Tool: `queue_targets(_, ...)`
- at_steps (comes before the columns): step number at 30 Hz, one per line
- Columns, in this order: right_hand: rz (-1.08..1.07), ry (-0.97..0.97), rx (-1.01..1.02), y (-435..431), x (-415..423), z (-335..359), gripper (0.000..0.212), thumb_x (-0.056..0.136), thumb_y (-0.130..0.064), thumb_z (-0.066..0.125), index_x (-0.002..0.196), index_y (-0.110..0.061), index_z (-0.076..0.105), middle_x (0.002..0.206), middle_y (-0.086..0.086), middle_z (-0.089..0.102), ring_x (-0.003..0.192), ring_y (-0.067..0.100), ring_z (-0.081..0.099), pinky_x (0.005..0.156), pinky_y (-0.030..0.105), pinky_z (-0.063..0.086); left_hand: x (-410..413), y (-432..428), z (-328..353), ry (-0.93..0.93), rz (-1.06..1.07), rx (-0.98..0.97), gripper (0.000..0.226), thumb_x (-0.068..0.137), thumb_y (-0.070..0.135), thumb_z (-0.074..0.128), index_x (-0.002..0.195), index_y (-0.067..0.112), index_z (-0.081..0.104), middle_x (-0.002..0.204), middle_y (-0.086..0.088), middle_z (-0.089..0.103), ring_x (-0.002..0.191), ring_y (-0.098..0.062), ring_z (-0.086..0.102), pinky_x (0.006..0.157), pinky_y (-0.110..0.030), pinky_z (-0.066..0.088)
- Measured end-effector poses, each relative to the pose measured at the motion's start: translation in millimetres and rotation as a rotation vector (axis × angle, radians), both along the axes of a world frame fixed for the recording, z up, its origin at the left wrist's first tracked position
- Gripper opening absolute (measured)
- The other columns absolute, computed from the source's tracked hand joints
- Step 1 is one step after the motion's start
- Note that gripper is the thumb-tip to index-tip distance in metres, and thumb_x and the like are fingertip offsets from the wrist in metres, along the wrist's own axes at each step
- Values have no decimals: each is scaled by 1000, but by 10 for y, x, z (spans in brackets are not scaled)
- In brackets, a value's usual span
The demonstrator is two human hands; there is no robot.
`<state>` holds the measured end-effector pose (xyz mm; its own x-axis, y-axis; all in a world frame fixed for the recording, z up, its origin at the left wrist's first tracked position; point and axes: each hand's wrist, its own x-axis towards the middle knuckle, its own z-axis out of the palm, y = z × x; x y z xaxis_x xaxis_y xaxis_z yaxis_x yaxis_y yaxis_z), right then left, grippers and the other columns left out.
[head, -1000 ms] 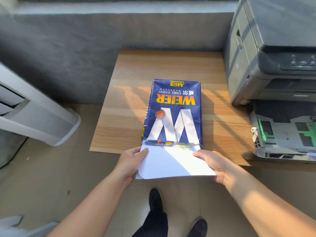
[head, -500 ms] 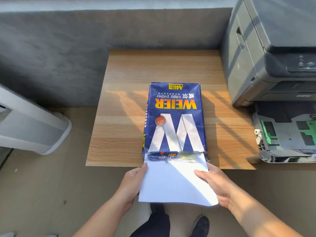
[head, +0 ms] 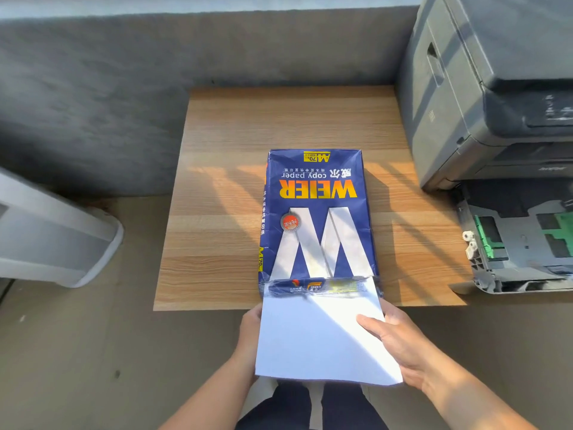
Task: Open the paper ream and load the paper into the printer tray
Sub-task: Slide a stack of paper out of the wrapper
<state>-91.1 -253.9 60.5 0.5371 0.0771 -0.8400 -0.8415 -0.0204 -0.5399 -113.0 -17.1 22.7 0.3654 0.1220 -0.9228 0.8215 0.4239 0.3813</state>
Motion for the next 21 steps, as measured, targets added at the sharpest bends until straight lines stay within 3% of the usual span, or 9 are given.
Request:
queue_targets(3,1,-3,6,-2,9,43,30,99,0,57,117,-20,70,110,18,80,103,46,74,79,45,61,21,8,-52,-41,-47,153,16,76,14,67,61,12,66,58,-4,58,63,-24,46,64,-34,38)
queue_targets(5,16,-7,-8,1,10,57,30,99,0,57,115,-21,70,108,18,80,102,45,75,76,43,61,-2,13,-48,-100,-198,341,13,81,5,62,71,8,69,65,-2,59,67,-21,41,63,-32,36)
queue_targets(9,16,-1,-22,12,23,83,27,98,0,58,112,-20,71,107,20,80,101,45,74,69,39,61,-39,45,-34,-136,-239,411,17,88,8,57,79,11,71,63,2,64,62,-18,42,61,-30,35)
queue_targets(11,23,6,-31,11,25,83,26,98,-1,59,113,-19,71,106,20,80,101,45,74,68,39,61,-71,81,-28,-196,-409,517,14,84,13,61,74,20,69,63,7,67,60,-17,45,59,-27,37)
queue_targets(14,17,25,-23,21,41,120,25,99,-2,59,112,-20,70,108,21,79,97,43,76,59,35,62,-221,172,-8,-275,-814,906,11,81,27,66,78,31,56,71,13,62,66,-15,55,55,-25,36)
queue_targets(18,10,27,8,23,76,157,26,99,-1,57,107,-21,71,106,21,79,80,35,78,53,32,60,-399,416,-162,-641,-957,1257,26,77,33,73,101,27,64,95,11,62,86,-17,62,72,-30,46)
queue_targets(21,25,19,7,18,85,159,28,100,0,56,109,-21,71,107,21,79,79,34,77,51,31,60,-375,569,-291,-690,-978,1359,63,85,47,51,136,12,57,134,-3,60,124,-25,56,106,-37,39)
